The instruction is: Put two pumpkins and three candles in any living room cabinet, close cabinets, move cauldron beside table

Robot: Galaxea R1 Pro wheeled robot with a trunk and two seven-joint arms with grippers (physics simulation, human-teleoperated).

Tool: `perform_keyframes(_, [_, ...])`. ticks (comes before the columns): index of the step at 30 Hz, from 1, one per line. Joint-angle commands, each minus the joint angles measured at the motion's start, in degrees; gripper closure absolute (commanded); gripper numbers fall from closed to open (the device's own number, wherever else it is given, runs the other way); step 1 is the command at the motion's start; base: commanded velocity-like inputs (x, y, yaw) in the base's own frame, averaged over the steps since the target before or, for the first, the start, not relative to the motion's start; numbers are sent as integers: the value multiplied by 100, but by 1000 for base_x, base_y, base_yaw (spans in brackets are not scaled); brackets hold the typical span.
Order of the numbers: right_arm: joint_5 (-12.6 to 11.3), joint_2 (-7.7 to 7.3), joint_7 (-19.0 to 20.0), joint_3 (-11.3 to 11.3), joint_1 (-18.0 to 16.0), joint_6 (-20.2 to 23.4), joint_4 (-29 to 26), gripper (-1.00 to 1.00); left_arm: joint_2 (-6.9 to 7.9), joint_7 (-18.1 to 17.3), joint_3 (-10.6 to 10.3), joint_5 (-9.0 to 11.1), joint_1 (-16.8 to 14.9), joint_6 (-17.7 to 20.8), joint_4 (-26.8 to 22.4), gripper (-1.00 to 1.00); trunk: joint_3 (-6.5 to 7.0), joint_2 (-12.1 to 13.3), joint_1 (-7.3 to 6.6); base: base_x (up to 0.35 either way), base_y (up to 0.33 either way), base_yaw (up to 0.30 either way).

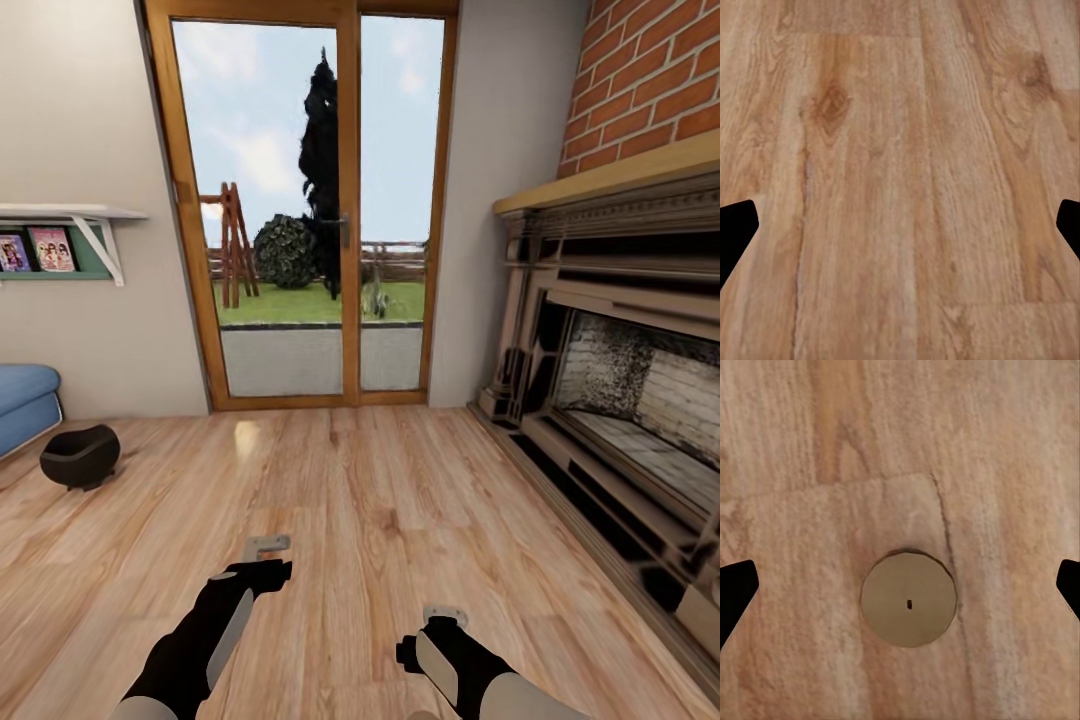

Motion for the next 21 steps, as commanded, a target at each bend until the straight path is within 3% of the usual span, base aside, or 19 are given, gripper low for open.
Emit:
perform_keyframes(1, [-30, 0, -39, 28, -3, 26, -7, -100, 3, 50, -17, 61, -2, 23, -8, -100, -6, -3, -1, 85, 0, 0])
perform_keyframes(14, [-30, 0, -39, 28, -3, 26, -9, -100, 3, 50, -11, 60, -1, 23, -5, -100, -6, -3, -1, 143, 0, 0])
perform_keyframes(21, [-30, 0, -39, 28, -3, 26, -7, -100, 3, 50, -12, 89, 0, 23, -24, -100, -6, -3, -1, 43, 0, 0])
